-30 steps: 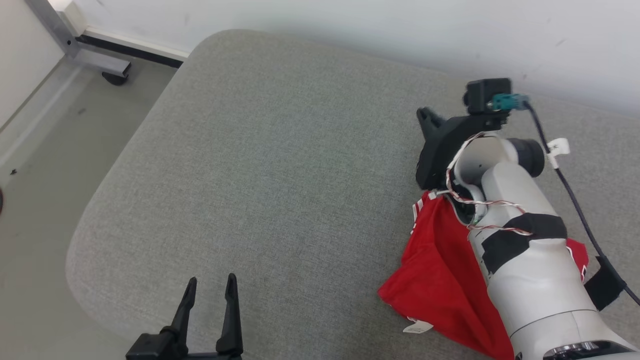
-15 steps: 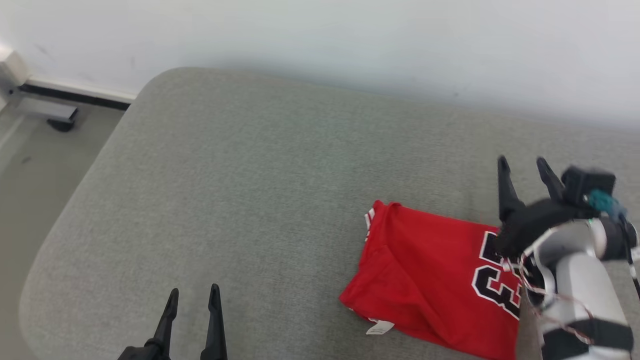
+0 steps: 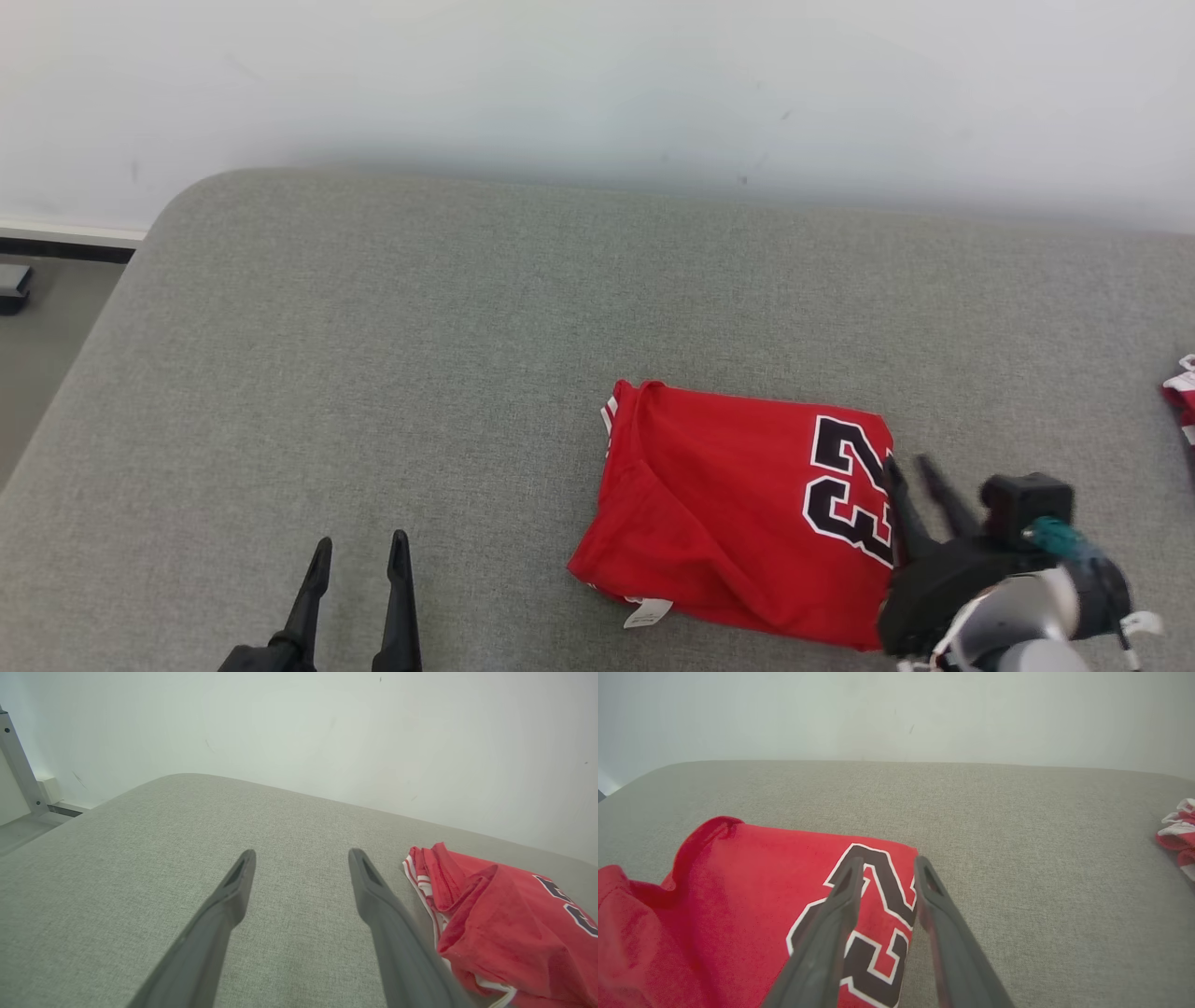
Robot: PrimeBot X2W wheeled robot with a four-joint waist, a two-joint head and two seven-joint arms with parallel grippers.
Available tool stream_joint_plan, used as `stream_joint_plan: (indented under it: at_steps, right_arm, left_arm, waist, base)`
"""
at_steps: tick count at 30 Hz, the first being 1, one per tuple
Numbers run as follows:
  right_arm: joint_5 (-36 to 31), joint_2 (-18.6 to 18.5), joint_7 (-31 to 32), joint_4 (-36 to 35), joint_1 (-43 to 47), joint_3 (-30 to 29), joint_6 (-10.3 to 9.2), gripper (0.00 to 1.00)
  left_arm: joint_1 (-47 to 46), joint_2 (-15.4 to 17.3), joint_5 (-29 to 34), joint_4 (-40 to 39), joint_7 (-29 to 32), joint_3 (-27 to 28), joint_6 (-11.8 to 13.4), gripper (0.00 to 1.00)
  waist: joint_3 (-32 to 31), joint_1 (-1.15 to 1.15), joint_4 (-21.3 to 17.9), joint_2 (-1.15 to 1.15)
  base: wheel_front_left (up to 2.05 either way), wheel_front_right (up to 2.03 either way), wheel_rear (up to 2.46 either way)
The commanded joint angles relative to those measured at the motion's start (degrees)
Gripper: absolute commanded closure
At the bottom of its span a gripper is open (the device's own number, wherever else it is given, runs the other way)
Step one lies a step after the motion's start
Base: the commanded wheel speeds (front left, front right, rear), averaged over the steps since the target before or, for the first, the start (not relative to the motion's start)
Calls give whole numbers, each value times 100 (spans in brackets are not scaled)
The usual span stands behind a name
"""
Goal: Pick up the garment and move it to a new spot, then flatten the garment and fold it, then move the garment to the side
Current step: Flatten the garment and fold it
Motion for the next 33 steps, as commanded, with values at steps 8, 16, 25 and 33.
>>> stream_joint_plan:
  at_steps: [8, 16, 25, 33]
  right_arm:
    - [88, 26, 59, 450, -262, 1046, -15, 100]
    - [-35, 24, 49, 1079, -575, 1764, -15, 100]
    - [142, 27, 48, 1446, -417, 3012, -15, 100]
    - [381, 26, 155, 1462, -255, 3744, -15, 100]
  left_arm:
    - [-88, -6, 72, 53, -14, -34, -55, 0]
    - [-100, -6, 47, 99, -14, -62, -74, 0]
    - [-4, -6, 41, 114, -14, -21, -50, 0]
    - [-3, -6, 16, 108, -14, -70, -33, 0]
  waist:
    - [74, 1, 28, 0]
    - [98, 1, 183, 0]
    - [81, 1, 233, 0]
    - [90, 1, 158, 0]
  base:
    - [0, 0, 0]
    - [0, 0, 0]
    - [0, 0, 0]
    - [0, 0, 0]
